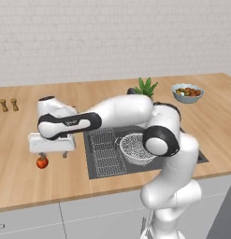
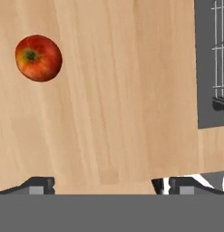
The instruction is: Put the colander in the sink, put the apple in the colander, and turn on the sink faucet and pour water over the colander.
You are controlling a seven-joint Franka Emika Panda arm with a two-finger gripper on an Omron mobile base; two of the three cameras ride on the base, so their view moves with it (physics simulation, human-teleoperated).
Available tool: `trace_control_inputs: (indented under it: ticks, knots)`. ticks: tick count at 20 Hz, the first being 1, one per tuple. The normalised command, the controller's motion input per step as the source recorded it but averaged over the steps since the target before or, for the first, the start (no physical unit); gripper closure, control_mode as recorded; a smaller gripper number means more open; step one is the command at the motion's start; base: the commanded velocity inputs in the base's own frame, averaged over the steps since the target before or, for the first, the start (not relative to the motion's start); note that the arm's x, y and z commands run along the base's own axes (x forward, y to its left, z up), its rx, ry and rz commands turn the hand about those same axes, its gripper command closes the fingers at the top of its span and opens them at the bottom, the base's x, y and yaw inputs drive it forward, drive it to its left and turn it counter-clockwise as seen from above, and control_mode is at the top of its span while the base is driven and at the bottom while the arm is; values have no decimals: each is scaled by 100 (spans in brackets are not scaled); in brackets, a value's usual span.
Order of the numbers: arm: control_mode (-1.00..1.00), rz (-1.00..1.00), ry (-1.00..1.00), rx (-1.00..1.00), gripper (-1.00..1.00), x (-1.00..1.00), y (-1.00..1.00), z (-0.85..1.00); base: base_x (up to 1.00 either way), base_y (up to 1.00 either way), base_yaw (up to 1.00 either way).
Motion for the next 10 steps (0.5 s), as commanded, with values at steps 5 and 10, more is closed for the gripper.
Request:
trace_control_inputs:
  ticks: [5, 10]
  knots:
    - [-100, -27, -2, -20, -100, 5, 8, -18, 0, 0, 0]
    - [-100, -28, 0, -11, -100, 18, 10, -9, 0, 0, 0]
